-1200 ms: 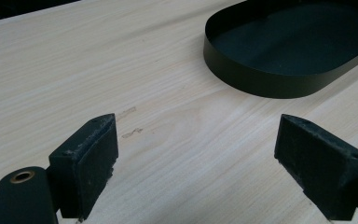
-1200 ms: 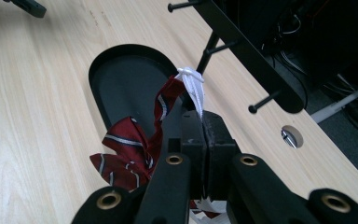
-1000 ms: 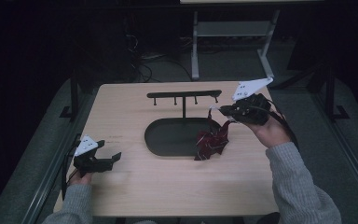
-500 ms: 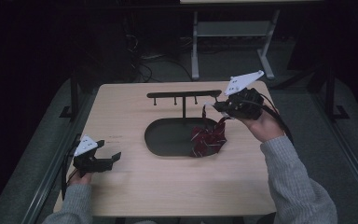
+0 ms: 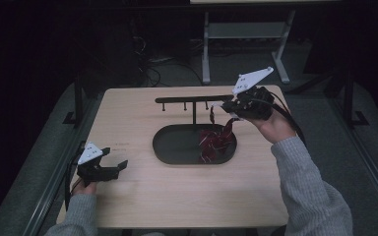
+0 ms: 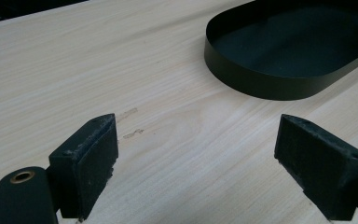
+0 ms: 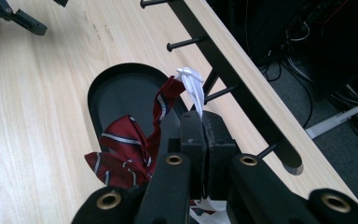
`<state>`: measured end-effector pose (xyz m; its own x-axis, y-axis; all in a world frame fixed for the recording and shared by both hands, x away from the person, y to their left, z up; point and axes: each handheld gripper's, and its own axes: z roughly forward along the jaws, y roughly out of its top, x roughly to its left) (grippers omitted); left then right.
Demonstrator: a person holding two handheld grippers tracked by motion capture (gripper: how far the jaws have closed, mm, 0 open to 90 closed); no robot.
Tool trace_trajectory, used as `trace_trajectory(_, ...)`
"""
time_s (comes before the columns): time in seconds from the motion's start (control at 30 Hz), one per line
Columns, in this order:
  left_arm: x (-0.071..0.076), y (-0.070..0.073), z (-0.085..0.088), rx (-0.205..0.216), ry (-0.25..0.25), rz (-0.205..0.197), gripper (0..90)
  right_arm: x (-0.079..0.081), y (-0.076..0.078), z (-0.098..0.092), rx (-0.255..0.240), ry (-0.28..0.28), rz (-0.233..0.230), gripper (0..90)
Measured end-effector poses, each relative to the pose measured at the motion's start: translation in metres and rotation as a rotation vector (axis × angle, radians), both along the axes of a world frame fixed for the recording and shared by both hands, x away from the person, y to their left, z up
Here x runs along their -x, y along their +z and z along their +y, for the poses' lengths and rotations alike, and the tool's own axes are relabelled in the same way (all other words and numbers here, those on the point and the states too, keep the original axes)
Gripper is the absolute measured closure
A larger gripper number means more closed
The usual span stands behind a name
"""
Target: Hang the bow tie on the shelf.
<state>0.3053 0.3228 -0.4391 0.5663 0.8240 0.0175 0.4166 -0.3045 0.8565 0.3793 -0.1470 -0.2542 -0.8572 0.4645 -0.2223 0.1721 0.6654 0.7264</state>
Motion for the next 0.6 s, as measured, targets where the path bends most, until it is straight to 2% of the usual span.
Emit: trace_trajectory(0.6,-0.001,0.000,-0.001,0.002,-0.005,-0.001,13.0,-0.016,0.005,0.013,-0.002,0.008,0.015,88.0)
